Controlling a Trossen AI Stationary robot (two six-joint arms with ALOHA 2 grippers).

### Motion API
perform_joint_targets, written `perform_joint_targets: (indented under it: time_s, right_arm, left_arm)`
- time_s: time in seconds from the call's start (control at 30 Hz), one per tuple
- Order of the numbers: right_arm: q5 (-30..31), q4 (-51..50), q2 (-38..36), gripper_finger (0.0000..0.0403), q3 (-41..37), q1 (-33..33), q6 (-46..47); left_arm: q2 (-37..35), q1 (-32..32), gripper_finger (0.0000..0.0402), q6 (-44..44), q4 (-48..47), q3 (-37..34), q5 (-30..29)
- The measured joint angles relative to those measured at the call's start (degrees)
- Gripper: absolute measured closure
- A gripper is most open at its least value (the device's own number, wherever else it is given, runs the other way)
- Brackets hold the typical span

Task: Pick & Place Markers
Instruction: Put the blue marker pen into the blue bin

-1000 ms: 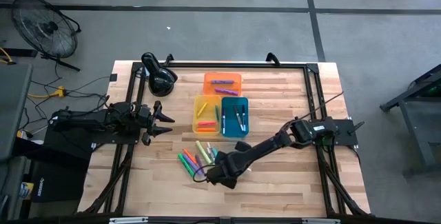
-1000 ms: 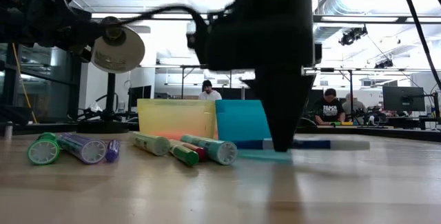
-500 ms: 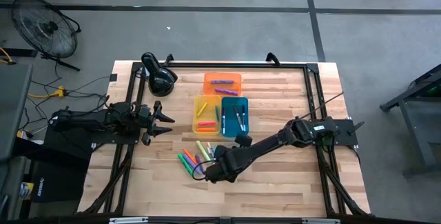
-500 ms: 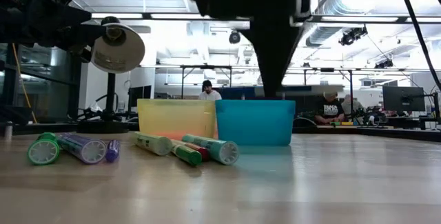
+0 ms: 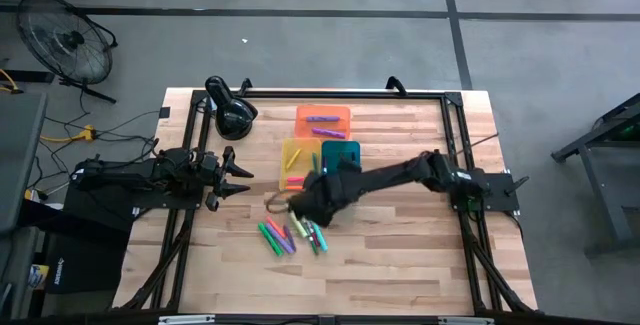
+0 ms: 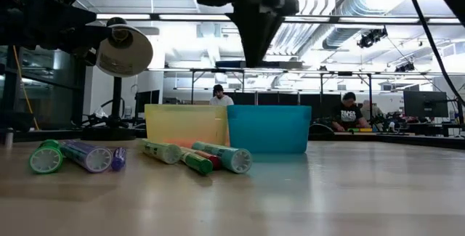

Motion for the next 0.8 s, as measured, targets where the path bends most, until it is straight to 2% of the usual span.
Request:
perform_joint_targets:
  time_s: [0.4, 0.6, 0.8]
  right_arm:
    - [0.07, 0.20, -0.45, 0.0381, -0.50, -8.15, 4.15]
    - [-0.30, 0.37, -4.77, 0.0385, -8.59, -10.36, 7.70]
    - [-2.50, 9.60, -9.26, 0.0376, -18.89, -12.28, 8.59]
  left_arm:
    - [0.02, 0.00, 0.0232, 0.02, 0.00, 0.00, -0.01]
    - [0.00, 0.00, 0.0232, 0.02, 0.00, 0.00, 0.01]
    - [0.01, 0.00, 0.0232, 0.00, 0.00, 0.00, 0.02]
